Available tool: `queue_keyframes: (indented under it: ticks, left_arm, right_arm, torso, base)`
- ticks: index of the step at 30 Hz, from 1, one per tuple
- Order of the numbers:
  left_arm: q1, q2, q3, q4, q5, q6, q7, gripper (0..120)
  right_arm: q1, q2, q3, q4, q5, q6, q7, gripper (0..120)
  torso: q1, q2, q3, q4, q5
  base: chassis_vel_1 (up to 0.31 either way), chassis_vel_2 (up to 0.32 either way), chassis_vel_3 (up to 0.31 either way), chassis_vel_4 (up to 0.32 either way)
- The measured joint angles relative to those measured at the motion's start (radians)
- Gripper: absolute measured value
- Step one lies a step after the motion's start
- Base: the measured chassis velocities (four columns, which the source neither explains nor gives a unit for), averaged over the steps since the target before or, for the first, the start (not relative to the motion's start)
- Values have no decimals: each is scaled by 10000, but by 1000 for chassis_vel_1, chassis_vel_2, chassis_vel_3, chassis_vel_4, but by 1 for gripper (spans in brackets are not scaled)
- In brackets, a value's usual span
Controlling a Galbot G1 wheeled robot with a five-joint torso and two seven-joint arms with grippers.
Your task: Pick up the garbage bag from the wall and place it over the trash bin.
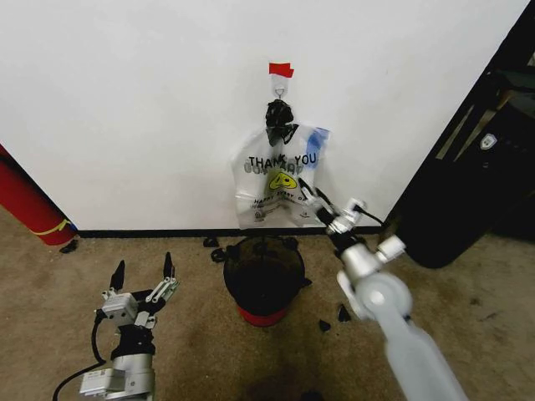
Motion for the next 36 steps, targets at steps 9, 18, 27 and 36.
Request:
queue_keyframes:
  ticks: [9,18,27,36]
  left_arm:
    - [94,-249,11,-103,198,-17,-8,100]
    - [272,-268,-30,-360,198,-30,-11,100]
    - [316,-276,-27,-430,208,-57,-16,100]
    - [335,-196,0,-443,226,-94,-31,100]
  right_arm:
    - [2769,438,-748,-2350,128,-66,47,100]
    - [3428,751,-811,-3009,196,-118,252,100]
    - [3615,783,-792,-3110,256,-134,260,95]
    - [3589,814,-669,-2953,215,-36,533,57]
  torso:
    - [0,0,-1,2,-1]
    - [0,0,-1,1,1]
    - [-1,0,-2,1,1]
    - [-1,0,-2,1,2]
  base:
    - [0,0,0,0]
    - [0,0,0,0]
    - [0,0,0,0]
    - [0,0,0,0]
